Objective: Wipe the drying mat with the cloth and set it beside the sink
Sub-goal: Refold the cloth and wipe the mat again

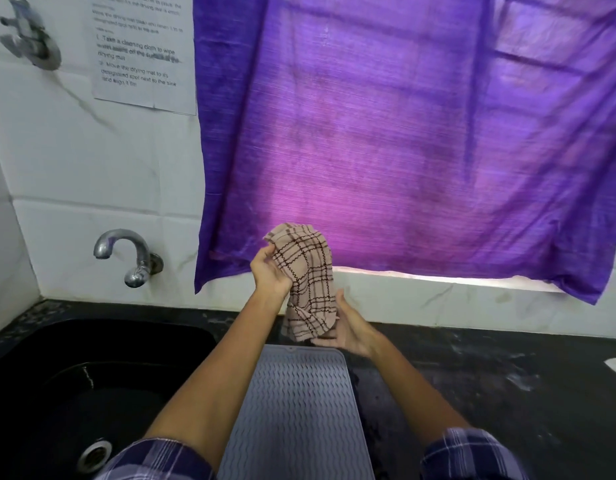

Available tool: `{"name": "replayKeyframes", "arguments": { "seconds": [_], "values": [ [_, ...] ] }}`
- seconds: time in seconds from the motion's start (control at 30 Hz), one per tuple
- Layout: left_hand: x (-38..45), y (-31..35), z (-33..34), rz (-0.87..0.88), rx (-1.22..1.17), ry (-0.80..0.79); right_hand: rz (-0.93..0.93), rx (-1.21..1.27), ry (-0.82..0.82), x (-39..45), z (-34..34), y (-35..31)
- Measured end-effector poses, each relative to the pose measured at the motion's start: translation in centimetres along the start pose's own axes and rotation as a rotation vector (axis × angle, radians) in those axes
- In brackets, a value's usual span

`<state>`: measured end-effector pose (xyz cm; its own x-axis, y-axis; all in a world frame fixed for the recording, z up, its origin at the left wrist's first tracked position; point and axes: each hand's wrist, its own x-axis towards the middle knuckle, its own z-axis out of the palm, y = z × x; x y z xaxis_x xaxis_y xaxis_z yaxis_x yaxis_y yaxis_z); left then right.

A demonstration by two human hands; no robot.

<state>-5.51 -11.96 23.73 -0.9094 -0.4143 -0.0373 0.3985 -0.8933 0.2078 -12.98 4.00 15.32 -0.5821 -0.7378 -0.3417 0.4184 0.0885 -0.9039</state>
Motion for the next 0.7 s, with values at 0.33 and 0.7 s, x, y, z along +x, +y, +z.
{"name": "replayKeyframes", "arguments": {
  "seconds": [0.33, 0.7],
  "values": [
    [-0.2, -1.1, -1.6, -0.008, 0.006, 0.1, -0.045, -0.036, 0.113, 2.0, 2.5, 0.0],
    [-2.1, 2.3, -8.6, -0.154, 0.696, 0.321, -0.388, -0.184, 0.24, 0.8, 2.0, -5.7]
  ]
}}
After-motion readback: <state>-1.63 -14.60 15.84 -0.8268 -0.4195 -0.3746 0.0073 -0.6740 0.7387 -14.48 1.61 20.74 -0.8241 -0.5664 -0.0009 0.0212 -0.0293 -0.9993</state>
